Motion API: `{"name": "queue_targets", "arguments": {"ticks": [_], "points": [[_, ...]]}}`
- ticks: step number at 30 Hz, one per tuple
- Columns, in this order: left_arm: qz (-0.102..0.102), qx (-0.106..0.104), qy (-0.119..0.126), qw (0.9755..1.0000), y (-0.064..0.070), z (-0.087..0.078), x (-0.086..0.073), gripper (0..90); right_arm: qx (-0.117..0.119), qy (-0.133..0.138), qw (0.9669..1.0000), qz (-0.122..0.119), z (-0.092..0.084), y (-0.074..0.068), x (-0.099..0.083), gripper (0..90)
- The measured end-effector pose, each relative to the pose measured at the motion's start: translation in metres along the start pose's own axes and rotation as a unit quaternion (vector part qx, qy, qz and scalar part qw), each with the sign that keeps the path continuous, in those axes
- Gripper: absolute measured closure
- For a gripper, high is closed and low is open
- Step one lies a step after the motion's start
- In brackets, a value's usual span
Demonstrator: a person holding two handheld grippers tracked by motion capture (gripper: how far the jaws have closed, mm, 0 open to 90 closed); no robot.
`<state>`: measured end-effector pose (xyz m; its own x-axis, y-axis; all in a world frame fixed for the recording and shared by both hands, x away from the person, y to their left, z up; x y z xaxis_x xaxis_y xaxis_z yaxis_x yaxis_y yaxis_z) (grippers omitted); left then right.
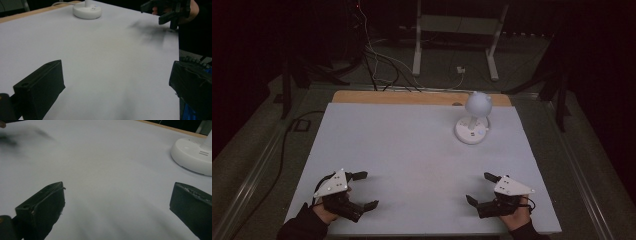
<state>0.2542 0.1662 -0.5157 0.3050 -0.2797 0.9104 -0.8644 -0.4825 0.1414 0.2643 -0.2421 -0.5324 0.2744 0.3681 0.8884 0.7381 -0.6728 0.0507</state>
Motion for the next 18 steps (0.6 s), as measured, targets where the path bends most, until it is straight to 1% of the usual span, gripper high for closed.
{"name": "queue_targets", "arguments": {"ticks": [2,4,7,10,12,13,15,18], "points": [[0.000,-0.001,-0.001,1.0000,0.0003,0.0001,0.0001,0.3,0.001,-0.003,1.0000,-0.003,0.0001,0.0000,0.0006,0.0],[-0.001,0.001,-0.001,1.0000,0.0001,-0.0001,0.0000,0.3,0.004,0.002,1.0000,-0.003,0.0008,-0.0013,0.0021,0.0],[-0.003,0.002,0.001,1.0000,-0.0008,-0.0002,0.0002,0.3,0.001,0.002,0.9998,-0.019,0.0023,-0.0048,0.0033,0.0],[-0.004,0.004,0.000,1.0000,-0.0013,-0.0003,-0.0002,0.3,0.003,0.005,0.9997,-0.023,0.0040,-0.0069,0.0040,0.0],[-0.004,0.004,0.003,1.0000,-0.0019,-0.0006,0.0009,0.3,0.001,0.002,0.9997,-0.024,0.0046,-0.0071,0.0034,0.0],[-0.004,0.004,0.003,1.0000,-0.0022,-0.0003,0.0009,0.3,0.003,-0.001,0.9997,-0.023,0.0046,-0.0070,0.0027,0.0],[-0.005,0.004,0.001,1.0000,-0.0024,0.0004,0.0006,0.3,-0.002,-0.006,0.9997,-0.022,0.0045,-0.0061,0.0018,0.0],[-0.006,0.004,0.002,1.0000,-0.0022,0.0004,0.0005,0.3,-0.003,-0.010,0.9997,-0.024,0.0037,-0.0064,0.0018,0.0]]}}
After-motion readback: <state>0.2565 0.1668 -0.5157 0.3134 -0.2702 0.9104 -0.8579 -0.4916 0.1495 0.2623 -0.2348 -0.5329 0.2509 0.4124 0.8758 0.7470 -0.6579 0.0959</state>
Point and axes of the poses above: each handheld gripper's, and its own axes: z roughly forward along the jaws, x roughly out of its top, y roughly to its right, the point moved 5 cm from there along z, roughly forward along the jaws, and after that the axes turned 3 degrees about -z, right-handed, at the moved point
